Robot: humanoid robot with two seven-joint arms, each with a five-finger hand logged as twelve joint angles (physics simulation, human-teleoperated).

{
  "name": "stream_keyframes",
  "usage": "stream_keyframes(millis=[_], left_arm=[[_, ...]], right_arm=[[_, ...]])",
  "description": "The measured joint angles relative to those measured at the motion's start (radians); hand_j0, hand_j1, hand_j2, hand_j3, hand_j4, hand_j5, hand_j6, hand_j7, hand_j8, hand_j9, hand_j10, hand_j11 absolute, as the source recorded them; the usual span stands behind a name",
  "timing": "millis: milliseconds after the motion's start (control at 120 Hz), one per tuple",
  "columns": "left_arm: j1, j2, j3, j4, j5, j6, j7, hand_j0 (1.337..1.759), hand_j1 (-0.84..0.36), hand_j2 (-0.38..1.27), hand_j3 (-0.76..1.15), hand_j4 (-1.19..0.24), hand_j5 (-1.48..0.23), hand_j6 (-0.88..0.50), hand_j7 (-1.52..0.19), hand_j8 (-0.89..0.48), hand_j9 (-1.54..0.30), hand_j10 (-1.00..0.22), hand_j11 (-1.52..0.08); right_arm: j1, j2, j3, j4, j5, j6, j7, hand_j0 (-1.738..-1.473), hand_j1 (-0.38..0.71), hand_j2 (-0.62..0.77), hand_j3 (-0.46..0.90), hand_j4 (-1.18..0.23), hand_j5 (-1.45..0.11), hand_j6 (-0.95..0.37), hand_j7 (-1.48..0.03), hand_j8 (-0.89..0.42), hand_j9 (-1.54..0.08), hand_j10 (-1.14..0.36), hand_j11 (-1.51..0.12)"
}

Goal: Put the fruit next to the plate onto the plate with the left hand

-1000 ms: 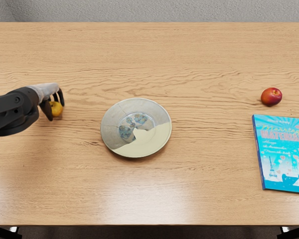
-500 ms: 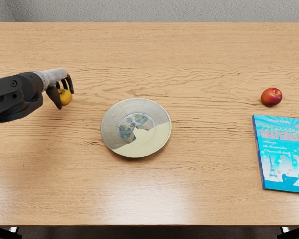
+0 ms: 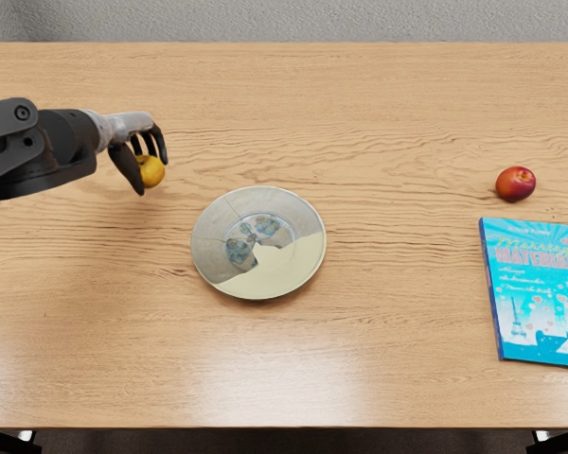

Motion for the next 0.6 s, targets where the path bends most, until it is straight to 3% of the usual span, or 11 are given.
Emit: stream_keyframes(millis=[600], left_arm=[[-0.091, -0.058, 0.003, -0.04, -0.157, -0.048, 0.0, 1.656, -0.32, 0.38, 0.0, -0.62, -0.94, -0.41, -0.93, -0.44, -0.91, -0.69, -0.91]], right_arm=[[0.0, 0.0, 0.0, 0.0, 0.0, 0.0, 0.0, -1.658, -0.32, -0.01, 0.0, -0.03, -0.03, -0.03, -0.03, -0.03, -0.03, -0.03, -0.03]])
